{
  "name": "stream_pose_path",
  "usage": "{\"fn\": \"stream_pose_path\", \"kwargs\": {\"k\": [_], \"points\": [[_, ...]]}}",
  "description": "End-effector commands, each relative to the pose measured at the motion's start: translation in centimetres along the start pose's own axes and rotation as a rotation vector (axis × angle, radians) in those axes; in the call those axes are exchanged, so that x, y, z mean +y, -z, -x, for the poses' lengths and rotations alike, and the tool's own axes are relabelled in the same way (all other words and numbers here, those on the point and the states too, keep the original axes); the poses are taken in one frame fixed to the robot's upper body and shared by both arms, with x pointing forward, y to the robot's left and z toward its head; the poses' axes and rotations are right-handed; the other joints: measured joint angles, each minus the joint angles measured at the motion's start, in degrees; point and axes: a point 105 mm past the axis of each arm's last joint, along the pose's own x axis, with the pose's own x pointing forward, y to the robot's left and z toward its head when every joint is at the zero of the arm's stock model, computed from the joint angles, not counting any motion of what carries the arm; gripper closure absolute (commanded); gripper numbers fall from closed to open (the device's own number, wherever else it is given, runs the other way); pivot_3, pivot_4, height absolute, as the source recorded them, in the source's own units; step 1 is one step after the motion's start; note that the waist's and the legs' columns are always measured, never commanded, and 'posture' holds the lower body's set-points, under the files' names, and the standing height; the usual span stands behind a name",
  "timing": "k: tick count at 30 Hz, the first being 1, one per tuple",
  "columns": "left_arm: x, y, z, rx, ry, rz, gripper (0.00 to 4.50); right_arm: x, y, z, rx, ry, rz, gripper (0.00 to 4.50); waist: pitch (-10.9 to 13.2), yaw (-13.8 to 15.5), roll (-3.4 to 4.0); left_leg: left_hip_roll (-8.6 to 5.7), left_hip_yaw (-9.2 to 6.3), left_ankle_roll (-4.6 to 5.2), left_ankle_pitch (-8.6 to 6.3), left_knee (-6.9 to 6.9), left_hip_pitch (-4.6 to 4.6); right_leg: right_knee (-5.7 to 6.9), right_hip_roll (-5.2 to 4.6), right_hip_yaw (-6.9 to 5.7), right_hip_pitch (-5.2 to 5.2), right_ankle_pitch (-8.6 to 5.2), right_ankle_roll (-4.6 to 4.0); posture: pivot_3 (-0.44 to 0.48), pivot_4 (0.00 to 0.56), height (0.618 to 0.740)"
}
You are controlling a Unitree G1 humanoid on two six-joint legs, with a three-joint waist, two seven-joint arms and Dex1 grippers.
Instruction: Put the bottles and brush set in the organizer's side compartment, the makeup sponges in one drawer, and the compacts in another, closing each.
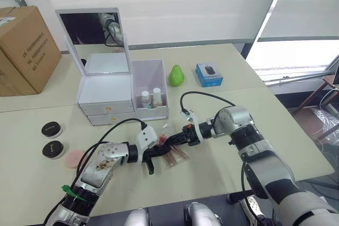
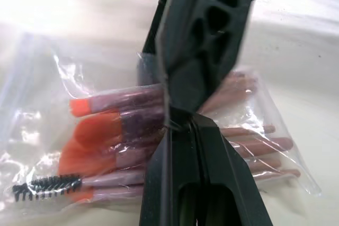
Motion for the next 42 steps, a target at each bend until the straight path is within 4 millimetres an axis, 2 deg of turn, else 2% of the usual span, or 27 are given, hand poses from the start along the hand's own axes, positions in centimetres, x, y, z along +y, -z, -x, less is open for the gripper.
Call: {"fn": "stream_pose_path", "kwargs": {"k": [1, 3, 11, 16, 18, 24, 29, 30, 31, 37, 40, 42], "points": [[-0.3, 0.7, 0.1, 0.028, 0.01, 0.005, 4.5, -0.2, 0.4, -0.5, 0.026, 0.006, 0.003, 3.47, 0.0, 0.0, 0.0, 0.0, 0.0, 0.0, 0.0, 0.0, 0.0, 0.0, 0.0, 0.0, 0.0, 0.0, 0.0, 0.0, 0.15, 0.74], [-0.3, 0.7, 0.2, 0.028, 0.01, 0.004, 4.5, -0.2, 0.3, -0.5, 0.024, 0.004, 0.005, 4.24, 0.0, 0.1, 0.01, 0.0, 0.0, 0.0, 0.0, 0.0, -0.01, -0.01, -0.01, 0.0, 0.0, 0.0, 0.01, 0.0, 0.15, 0.74], [-0.1, 0.3, 0.4, 0.009, 0.009, 0.014, 4.5, -0.2, -0.4, -0.3, -0.013, -0.004, 0.005, 4.3, 0.0, 0.1, 0.01, 0.0, -0.01, 0.0, 0.0, 0.0, 0.0, 0.0, 0.0, 0.0, 0.0, 0.0, 0.01, 0.0, 0.15, 0.74], [0.2, -2.2, 2.2, -0.117, 0.019, 0.036, 4.5, 0.2, -1.6, 0.9, -0.083, -0.034, 0.015, 4.3, 0.2, 0.1, 0.03, 0.0, -0.02, 0.0, 0.0, 0.0, -0.03, 0.0, -0.01, -0.01, -0.03, 0.0, 0.02, 0.0, 0.15, 0.74], [0.3, -3.2, 3.7, -0.167, 0.025, 0.055, 3.89, 0.5, -1.7, 1.5, -0.108, -0.043, 0.025, 4.3, 0.2, 0.1, 0.02, -0.01, -0.05, 0.0, 0.0, 0.0, -0.25, 0.01, -0.01, 0.0, -0.25, 0.01, 0.02, 0.0, 0.15, 0.74], [-2.3, -6.6, 9.7, -0.26, 0.135, 0.138, 2.01, 3.1, -2.3, 4.5, -0.235, -0.117, 0.118, 4.3, 0.2, 0.5, 0.0, -0.08, -0.09, -0.01, 0.01, 0.05, -0.82, 0.0, -0.06, 0.06, -0.78, 0.1, 0.08, 0.0, 0.15, 0.74], [-2.7, -7.8, 12.9, -0.222, 0.025, 0.135, 0.44, 7.2, -2.0, 7.2, -0.325, -0.204, 0.308, 4.3, 0.5, 0.6, 0.11, -0.12, -0.1, -0.01, 0.01, 0.05, -0.8, -0.07, -0.14, 0.05, -0.77, -0.01, 0.0, 0.0, 0.15, 0.74], [-2.8, -7.8, 13.2, -0.216, 0.002, 0.138, 0.08, 7.8, -2.4, 7.7, -0.36, -0.217, 0.334, 4.3, 0.5, 0.6, 0.11, -0.12, -0.1, -0.01, 0.01, 0.05, -0.8, -0.07, -0.14, 0.05, -0.79, -0.06, -0.06, 0.0, 0.15, 0.74], [-3.0, -7.8, 13.2, -0.216, -0.026, 0.128, 0.03, 8.5, -3.6, 8.3, -0.428, -0.22, 0.361, 4.3, 0.5, 0.6, 0.11, -0.12, -0.1, -0.02, 0.01, 0.05, -0.79, -0.07, -0.14, 0.05, -0.79, -0.12, -0.16, 0.0, 0.15, 0.74], [-1.9, -9.4, 12.6, -0.363, -0.321, 0.081, 0.03, 11.1, -10.1, 10.3, -0.742, -0.115, 0.539, 4.3, 0.6, 0.6, 0.11, -0.15, -0.09, -0.02, 0.01, 0.04, -0.8, -0.06, -0.1, 0.08, -0.81, -0.04, -0.06, 0.0, 0.15, 0.74], [-0.4, -10.0, 12.5, -0.395, -0.573, 0.022, 0.03, 12.7, -14.1, 11.5, -0.939, -0.052, 0.616, 4.3, 0.6, 0.7, 0.06, -0.16, -0.12, -0.06, 0.03, 0.04, -0.77, -0.05, -0.07, 0.09, -0.73, 0.13, 0.1, 0.0, 0.15, 0.74], [-0.2, -10.6, 12.3, -0.406, -0.662, -0.016, 0.03, 13.0, -16.0, 11.8, -1.019, 0.02, 0.68, 4.3, 0.6, 0.6, 0.01, -0.26, -0.12, -0.07, 0.04, 0.04, -0.79, -0.07, -0.1, 0.2, -0.71, 0.19, 0.12, 0.0, 0.15, 0.74]]}}
